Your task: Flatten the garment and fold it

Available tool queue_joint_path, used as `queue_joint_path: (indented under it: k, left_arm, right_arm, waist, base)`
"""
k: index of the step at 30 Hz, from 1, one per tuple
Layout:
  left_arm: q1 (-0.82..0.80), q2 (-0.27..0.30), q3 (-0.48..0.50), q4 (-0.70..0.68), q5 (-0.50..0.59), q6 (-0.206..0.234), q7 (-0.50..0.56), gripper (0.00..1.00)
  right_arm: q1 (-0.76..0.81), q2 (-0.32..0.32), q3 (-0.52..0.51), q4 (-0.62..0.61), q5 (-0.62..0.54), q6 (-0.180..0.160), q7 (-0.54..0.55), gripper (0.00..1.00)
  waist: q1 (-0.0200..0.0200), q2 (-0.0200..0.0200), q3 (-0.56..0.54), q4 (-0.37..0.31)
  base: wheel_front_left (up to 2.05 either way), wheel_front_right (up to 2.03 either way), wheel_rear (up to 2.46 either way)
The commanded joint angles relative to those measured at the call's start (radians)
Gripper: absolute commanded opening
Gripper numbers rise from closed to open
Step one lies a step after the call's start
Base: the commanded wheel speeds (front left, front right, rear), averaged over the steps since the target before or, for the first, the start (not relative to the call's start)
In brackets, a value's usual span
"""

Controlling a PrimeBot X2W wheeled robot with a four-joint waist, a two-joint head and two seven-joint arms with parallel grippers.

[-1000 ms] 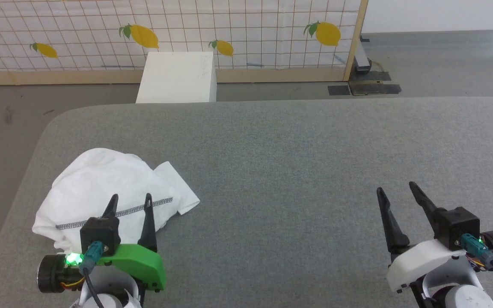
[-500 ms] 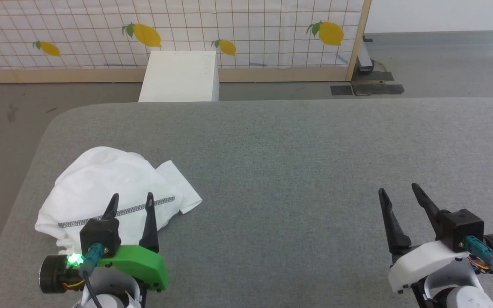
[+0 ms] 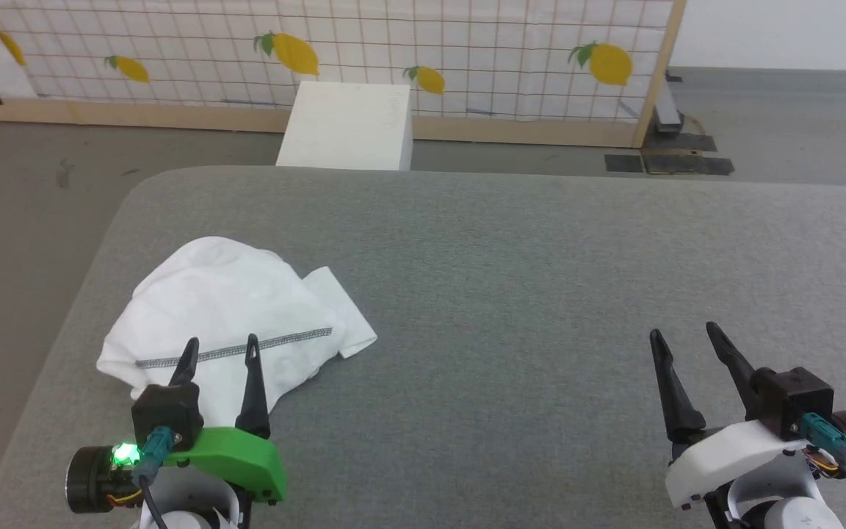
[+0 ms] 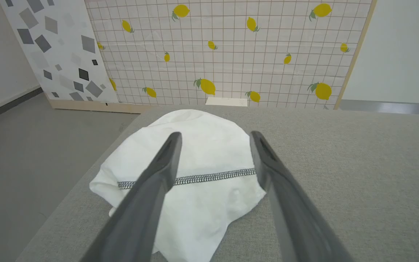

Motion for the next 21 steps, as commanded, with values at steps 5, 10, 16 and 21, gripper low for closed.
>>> queue_joint_path:
  k: [5,10,16,21]
  left_arm:
    - [0.020,-0.001,-0.003,0.002,-0.016,0.013,-0.019,1.00]
    - [0.027,-0.001,-0.005,0.004,-0.020,0.016,-0.029,1.00]
    - [0.036,-0.001,-0.008,0.006,-0.023,0.021,-0.042,1.00]
    - [0.039,-0.002,-0.012,0.009,-0.029,0.026,-0.052,1.00]
  right_arm:
    - [0.016,0.000,0.003,0.013,0.018,0.000,-0.021,1.00]
    - [0.020,0.000,0.006,0.022,0.028,0.000,-0.031,1.00]
    - [0.024,0.000,0.014,0.034,0.041,0.000,-0.044,1.00]
    - [0.027,0.000,0.019,0.044,0.047,0.000,-0.054,1.00]
  waist:
    - [0.0000,0.0000,-0.002,0.051]
    - [0.0000,0.0000,-0.003,0.089]
    - [0.0000,0.0000,-0.004,0.134]
    - [0.0000,0.0000,-0.003,0.165]
  base:
    - [0.00,0.00,0.00]
    - [0.00,0.00,0.00]
    - [0.00,0.00,0.00]
    - [0.00,0.00,0.00]
